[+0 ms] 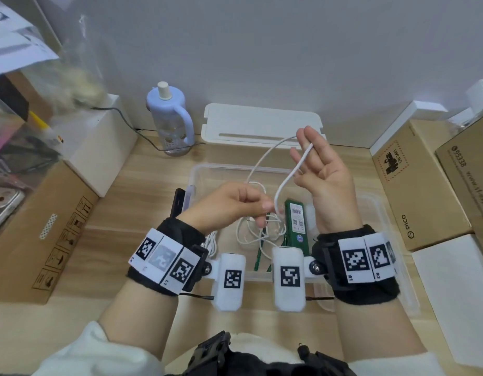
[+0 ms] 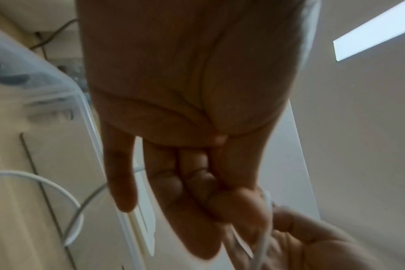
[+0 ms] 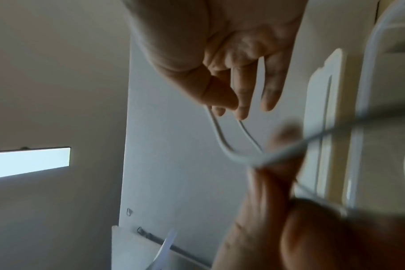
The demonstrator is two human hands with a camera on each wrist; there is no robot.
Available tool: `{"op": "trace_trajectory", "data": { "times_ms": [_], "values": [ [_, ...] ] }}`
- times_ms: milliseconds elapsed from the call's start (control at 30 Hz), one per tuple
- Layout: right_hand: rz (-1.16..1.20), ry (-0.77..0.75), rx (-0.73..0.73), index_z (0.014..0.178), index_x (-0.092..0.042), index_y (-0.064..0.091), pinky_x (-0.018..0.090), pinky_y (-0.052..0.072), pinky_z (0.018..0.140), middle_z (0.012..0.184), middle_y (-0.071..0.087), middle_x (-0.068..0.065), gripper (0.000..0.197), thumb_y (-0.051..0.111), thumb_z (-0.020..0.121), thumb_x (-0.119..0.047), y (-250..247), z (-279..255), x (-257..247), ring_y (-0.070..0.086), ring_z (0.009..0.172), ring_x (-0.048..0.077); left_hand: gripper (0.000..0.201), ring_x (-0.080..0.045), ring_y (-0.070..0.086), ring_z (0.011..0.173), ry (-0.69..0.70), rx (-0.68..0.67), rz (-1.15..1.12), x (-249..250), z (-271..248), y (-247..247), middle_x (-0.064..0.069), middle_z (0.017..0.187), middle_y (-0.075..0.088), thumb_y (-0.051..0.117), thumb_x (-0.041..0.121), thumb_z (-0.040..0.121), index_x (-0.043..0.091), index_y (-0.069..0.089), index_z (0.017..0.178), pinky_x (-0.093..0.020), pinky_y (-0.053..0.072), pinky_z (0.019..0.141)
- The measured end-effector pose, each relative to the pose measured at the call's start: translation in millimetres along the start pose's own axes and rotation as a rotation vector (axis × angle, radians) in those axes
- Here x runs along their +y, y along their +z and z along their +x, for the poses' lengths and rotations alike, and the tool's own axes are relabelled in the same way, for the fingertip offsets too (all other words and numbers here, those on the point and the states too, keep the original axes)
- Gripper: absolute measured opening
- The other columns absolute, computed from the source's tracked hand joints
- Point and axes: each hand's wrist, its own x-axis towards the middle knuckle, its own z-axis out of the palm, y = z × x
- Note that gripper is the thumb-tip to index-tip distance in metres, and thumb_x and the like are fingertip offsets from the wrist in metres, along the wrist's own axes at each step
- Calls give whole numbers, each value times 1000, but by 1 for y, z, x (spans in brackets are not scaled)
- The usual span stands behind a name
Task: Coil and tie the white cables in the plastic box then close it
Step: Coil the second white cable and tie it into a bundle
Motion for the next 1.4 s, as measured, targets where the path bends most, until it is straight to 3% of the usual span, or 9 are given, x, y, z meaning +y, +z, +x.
{"op": "trace_trajectory", "data": {
  "times_ms": [100,233,333,433,667,767,900,1200,1400],
  "values": [
    [-63,-34,50,135,-18,40,32,38,107,141,45,-1,73,41,76,25,-5,1,-4,44,129,11,14,-4,61,83,57,71,-25,3,-5,-6,12,79,69,55,17,90,12,68,92,-15,45,86],
    [-74,-26,25,141,-15,30,28,35,109,147,37,-1,68,49,83,14,4,1,-4,39,131,5,58,-4,49,124,131,-143,16,7,-2,-4,7,128,58,62,58,74,27,55,122,-20,38,104],
    [-95,0,-9,142,-15,29,15,41,100,146,37,-4,68,58,83,4,9,-1,1,40,127,3,30,-9,61,105,128,-77,34,7,5,7,10,106,66,67,26,78,19,63,107,-27,43,100],
    [-196,31,32,131,-15,45,25,40,104,137,50,1,54,58,83,5,0,0,5,47,126,11,14,-6,55,62,234,177,-134,5,6,9,14,70,59,55,7,84,14,60,94,-25,50,74],
    [-420,-48,198,76,-27,63,26,51,75,68,67,-3,19,65,80,-9,-16,-1,11,66,66,7,47,-9,42,47,340,243,-204,9,2,-7,2,74,66,46,4,94,33,39,131,-18,43,54],
    [-361,-132,172,76,-29,64,21,47,66,67,61,-4,20,64,82,-9,-10,-2,6,54,58,1,22,-4,37,45,158,380,-136,-3,5,-7,6,65,66,45,15,96,16,64,107,-12,33,47],
    [-544,-228,192,73,-37,59,20,39,78,84,42,-13,19,67,80,-22,-8,0,10,46,82,5,44,-5,41,45,186,377,-342,-6,5,-4,4,60,63,40,29,95,18,71,67,-17,35,44],
    [-573,-55,0,70,-28,53,30,35,98,114,50,-4,22,50,92,-23,-22,5,32,46,107,10,40,-22,64,99,444,421,-821,12,-3,-9,-1,99,66,37,43,82,24,72,83,-40,54,84],
    [-361,30,-139,68,-20,55,22,44,64,53,53,-12,27,46,94,-15,-16,0,27,50,55,5,37,-28,62,108,451,396,-926,14,-10,-24,-3,113,63,12,46,98,39,44,114,-58,43,94]
  ]
}}
